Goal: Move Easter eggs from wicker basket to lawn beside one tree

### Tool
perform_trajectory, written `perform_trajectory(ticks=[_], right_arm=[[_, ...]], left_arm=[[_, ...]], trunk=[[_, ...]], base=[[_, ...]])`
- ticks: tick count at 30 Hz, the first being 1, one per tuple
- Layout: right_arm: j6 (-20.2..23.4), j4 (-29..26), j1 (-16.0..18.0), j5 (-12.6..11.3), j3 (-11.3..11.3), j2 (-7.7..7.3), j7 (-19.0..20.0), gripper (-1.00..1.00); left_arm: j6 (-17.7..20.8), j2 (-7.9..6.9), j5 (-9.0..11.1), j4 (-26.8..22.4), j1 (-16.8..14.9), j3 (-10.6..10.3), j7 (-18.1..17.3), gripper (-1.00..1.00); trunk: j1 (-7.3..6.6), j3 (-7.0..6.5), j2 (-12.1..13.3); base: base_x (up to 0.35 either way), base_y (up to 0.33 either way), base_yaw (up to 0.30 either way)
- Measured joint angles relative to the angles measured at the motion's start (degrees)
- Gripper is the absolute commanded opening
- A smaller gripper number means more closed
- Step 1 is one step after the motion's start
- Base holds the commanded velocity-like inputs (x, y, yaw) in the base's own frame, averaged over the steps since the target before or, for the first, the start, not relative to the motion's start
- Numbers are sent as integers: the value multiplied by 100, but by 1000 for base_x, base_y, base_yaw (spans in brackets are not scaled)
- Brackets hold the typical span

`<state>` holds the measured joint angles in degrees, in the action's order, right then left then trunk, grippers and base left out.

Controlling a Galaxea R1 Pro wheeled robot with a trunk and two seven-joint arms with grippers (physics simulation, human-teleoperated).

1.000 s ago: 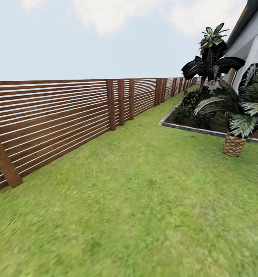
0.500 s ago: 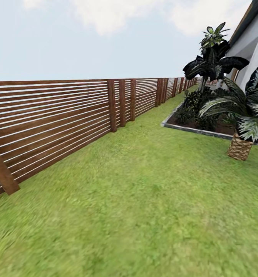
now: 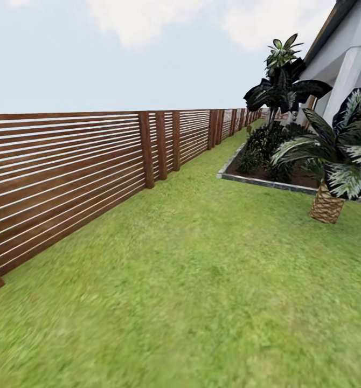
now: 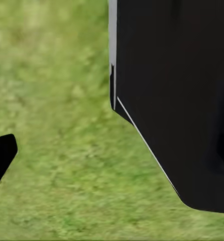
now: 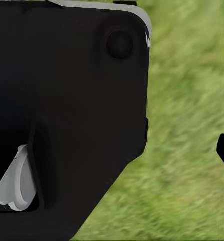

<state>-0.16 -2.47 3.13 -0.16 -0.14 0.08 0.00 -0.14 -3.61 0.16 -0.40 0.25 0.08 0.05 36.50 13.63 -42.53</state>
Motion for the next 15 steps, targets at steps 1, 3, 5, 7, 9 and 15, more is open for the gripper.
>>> perform_trajectory(ticks=[1, 3, 5, 7, 9, 15], right_arm=[[0, 0, 0, 0, 1, 0, 0, 100], [0, 0, 0, 0, 0, 0, 0, 100], [0, 0, 0, 0, 3, 0, 0, 100], [0, 0, 0, 0, 3, 0, 0, 100], [0, 0, 0, 0, 2, 0, 0, 100], [0, 1, 1, 0, 2, 0, 0, 100]], left_arm=[[1, 0, 0, 0, 0, 0, 0, 100], [0, 1, -2, 0, 0, 0, 1, 100], [-1, 1, -1, 0, 0, 0, 1, 100], [-1, 1, 0, 0, 0, 0, 0, 100], [-2, 1, 0, 0, 0, 0, -2, 100], [-2, 0, 0, 0, 1, 0, -1, 100]], trunk=[[0, 0, 0], [0, 0, 0], [0, 0, 0], [0, 0, 0], [0, 0, 0], [0, 0, 0]], base=[[326, 134, -251], [326, 138, -252], [326, 148, -252], [326, 154, -252], [326, 157, -242], [325, 162, -117]])
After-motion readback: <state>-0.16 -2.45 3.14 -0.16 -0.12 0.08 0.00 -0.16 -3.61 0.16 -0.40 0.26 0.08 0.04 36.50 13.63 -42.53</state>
